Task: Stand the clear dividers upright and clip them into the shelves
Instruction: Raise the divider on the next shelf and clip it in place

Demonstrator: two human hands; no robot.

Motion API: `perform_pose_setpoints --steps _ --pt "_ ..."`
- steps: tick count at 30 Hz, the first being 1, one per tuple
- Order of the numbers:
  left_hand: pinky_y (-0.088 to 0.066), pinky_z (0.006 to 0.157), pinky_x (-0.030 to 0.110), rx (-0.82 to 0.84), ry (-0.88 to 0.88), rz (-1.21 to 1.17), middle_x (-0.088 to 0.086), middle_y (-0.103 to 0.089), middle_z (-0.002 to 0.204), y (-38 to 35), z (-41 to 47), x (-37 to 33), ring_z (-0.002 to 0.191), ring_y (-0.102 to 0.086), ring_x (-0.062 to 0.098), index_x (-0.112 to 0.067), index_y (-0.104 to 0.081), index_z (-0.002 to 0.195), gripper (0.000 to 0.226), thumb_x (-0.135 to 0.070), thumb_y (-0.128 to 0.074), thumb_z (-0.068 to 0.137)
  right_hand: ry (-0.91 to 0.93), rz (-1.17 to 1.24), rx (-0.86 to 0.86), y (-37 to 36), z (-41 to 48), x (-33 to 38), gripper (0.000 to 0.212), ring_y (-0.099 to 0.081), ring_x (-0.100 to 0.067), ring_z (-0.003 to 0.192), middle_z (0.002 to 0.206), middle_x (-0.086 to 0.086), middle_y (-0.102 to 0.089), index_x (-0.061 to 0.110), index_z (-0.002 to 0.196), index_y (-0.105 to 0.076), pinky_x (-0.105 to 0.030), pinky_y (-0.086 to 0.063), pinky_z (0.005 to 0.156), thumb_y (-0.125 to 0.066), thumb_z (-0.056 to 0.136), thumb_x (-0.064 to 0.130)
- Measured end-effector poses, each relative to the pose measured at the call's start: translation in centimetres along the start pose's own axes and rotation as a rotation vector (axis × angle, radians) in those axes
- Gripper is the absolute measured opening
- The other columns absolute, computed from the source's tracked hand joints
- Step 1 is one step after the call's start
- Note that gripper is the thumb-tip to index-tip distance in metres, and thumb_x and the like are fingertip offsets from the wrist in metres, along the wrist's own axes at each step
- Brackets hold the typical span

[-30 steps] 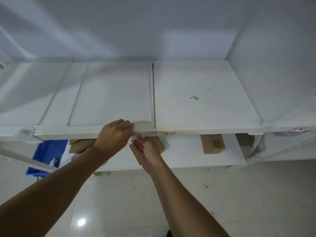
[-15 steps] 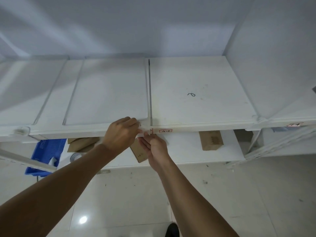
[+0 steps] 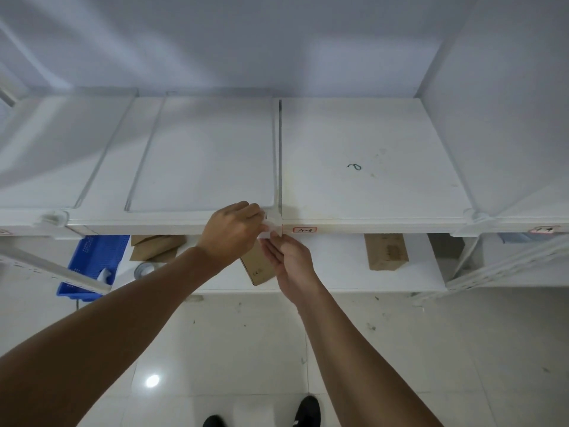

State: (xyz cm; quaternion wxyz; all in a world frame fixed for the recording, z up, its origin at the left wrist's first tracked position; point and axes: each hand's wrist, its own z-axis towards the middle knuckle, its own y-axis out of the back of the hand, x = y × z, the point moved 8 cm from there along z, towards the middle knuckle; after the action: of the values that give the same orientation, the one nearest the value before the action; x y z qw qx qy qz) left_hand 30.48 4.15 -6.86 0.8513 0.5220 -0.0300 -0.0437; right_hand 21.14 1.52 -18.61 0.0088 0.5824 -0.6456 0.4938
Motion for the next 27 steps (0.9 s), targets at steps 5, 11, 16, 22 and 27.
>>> perform_pose_setpoints --steps 5,11,16,22,27 --pt "-0.052 0.048 0.038 0.037 0.039 -0.007 0.005 -0.064 0.077 -0.4 0.1 0.2 0.063 -0.059 0.025 -0.006 -0.067 0.075 0.017 -0.016 -0.067 0.090 -0.019 -0.365 -0.083 1.2 -0.6 0.1 0.030 -0.067 -0.018 0.084 0.095 -0.005 -0.074 0.006 0.114 -0.070 -0.033 -0.056 0.081 -0.065 0.087 0.016" --pt "-0.055 0.056 0.036 0.075 0.080 -0.047 0.005 -0.064 0.085 1.2 -1.6 2.1 0.072 -0.061 0.024 -0.009 -0.073 0.094 0.019 -0.021 -0.060 0.091 0.468 -1.523 -0.179 -4.1 -5.0 6.6 0.033 -0.059 -0.021 0.061 0.068 0.000 -0.068 0.014 0.073 -0.066 -0.030 -0.045 0.055 -0.055 0.092 0.040" --pt "-0.055 0.058 0.039 0.081 0.172 0.160 0.007 -0.063 0.085 3.5 -4.1 9.0 0.072 -0.061 0.026 -0.008 -0.073 0.092 0.034 -0.026 -0.044 0.095 0.846 -1.930 -0.100 -11.8 -3.5 10.4 0.032 -0.068 -0.026 0.081 0.094 -0.003 -0.070 0.015 0.101 -0.064 -0.032 -0.045 0.064 -0.049 0.095 0.043" --pt "-0.049 0.051 0.036 0.108 -0.283 0.325 0.007 -0.059 0.072 4.3 -3.8 9.6 0.058 -0.054 0.025 -0.011 -0.065 0.071 0.016 0.000 -0.066 0.084 0.943 -2.380 0.079 -15.7 -0.1 8.4 0.037 -0.062 -0.028 0.090 0.104 -0.009 -0.061 0.010 0.111 -0.060 -0.034 -0.037 0.060 -0.055 0.092 0.042" --pt "-0.047 0.047 0.033 0.090 -0.331 0.375 0.005 -0.057 0.067 4.8 -4.0 10.4 0.052 -0.052 0.021 -0.013 -0.062 0.068 0.022 -0.001 -0.063 0.086 0.957 -2.722 0.097 -17.6 0.1 6.5 0.048 -0.015 -0.013 0.038 0.040 0.005 -0.036 0.020 0.048 -0.035 -0.020 -0.001 0.046 -0.083 0.046 0.019"
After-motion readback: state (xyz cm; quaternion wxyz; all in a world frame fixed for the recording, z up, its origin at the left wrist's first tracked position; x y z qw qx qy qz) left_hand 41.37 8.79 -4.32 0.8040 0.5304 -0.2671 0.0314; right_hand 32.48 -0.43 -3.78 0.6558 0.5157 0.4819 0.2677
